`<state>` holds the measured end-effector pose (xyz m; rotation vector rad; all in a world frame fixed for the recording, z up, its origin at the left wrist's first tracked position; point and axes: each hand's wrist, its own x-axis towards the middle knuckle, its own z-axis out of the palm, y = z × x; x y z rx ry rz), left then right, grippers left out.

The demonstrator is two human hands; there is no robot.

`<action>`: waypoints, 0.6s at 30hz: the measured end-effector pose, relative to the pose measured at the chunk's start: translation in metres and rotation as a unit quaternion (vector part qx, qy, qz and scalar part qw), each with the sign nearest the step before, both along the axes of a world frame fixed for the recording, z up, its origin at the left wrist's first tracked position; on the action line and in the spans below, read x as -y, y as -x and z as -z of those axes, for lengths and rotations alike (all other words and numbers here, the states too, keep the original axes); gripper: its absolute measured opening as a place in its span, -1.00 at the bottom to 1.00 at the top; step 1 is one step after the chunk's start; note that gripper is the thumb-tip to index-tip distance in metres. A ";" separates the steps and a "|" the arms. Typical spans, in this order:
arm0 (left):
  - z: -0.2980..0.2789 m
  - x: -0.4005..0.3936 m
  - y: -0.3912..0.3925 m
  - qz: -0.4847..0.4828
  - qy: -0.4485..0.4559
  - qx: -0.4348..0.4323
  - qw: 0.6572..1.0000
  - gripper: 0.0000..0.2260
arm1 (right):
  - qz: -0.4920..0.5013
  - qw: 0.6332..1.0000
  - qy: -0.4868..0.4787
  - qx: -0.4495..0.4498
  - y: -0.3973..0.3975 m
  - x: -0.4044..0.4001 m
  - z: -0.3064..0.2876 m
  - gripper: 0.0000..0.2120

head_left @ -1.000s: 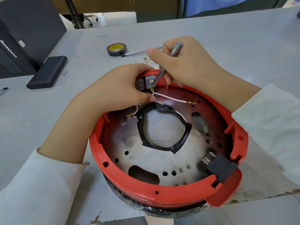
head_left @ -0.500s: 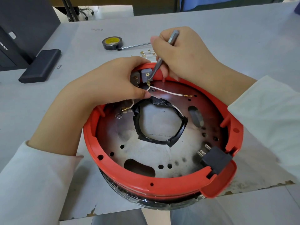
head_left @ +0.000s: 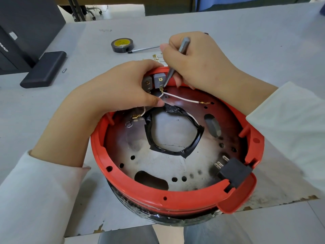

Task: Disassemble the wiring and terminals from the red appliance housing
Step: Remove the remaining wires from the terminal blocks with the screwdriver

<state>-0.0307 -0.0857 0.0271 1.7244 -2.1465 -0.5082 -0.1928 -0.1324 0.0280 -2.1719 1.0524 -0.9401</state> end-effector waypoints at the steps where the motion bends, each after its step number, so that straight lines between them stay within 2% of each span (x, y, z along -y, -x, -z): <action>1: 0.000 0.000 0.000 0.000 0.000 0.000 1.000 -0.45 | 0.000 1.000 0.002 -0.004 0.000 0.000 0.000 -0.63; 6: 0.000 -0.001 0.001 -0.001 -0.001 0.007 1.000 -0.46 | 0.006 0.999 -0.003 0.033 0.001 0.000 0.000 -0.63; 18: -0.001 -0.002 0.002 -0.002 -0.003 0.013 1.000 -0.43 | -0.023 0.998 -0.047 0.033 0.001 0.001 0.000 -0.64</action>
